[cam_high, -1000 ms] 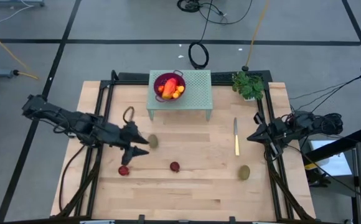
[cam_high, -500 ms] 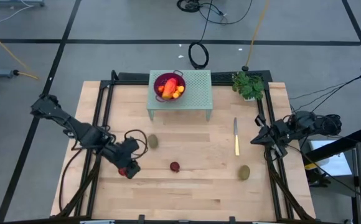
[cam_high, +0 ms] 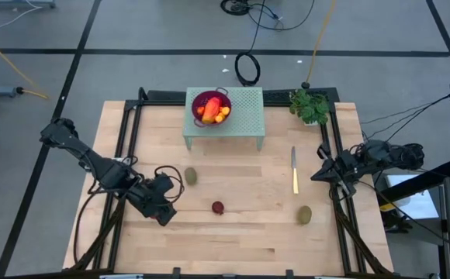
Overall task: Pick & Place Fruit
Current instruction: Put the left pomegranate into the violet strainer bowl on the shelf
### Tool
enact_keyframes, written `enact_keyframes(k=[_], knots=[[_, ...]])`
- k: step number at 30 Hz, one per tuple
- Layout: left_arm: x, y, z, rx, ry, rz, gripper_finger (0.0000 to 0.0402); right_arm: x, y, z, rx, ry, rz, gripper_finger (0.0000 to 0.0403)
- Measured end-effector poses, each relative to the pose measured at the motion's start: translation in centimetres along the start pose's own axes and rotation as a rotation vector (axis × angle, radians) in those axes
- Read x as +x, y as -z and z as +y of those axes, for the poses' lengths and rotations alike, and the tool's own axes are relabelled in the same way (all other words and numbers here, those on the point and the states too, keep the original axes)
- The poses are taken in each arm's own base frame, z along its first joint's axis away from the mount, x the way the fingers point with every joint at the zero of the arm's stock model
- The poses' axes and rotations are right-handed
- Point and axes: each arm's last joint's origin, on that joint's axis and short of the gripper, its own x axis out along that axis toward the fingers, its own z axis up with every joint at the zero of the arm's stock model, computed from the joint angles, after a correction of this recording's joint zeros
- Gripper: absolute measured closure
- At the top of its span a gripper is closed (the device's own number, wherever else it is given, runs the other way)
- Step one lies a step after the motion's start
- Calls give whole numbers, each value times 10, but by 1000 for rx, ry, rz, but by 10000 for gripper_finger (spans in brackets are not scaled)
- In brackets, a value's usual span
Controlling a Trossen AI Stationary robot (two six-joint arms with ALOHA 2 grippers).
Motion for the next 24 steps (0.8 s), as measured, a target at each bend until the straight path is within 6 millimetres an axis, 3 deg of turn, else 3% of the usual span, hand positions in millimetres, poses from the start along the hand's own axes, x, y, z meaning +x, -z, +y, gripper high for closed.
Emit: enact_keyframes(k=[6,9,16,24], knots=[[1,-1,-3,-39,21,-6,174,2,5,-1,7,4,16,403],[12,3,1,-104,-35,11,174,2,5,-1,5,3,15,403],[47,20,16,-165,-210,233,173,2,5,-1,5,4,17,403],[62,29,27,-131,-349,390,173,2,5,-1,5,4,17,403]])
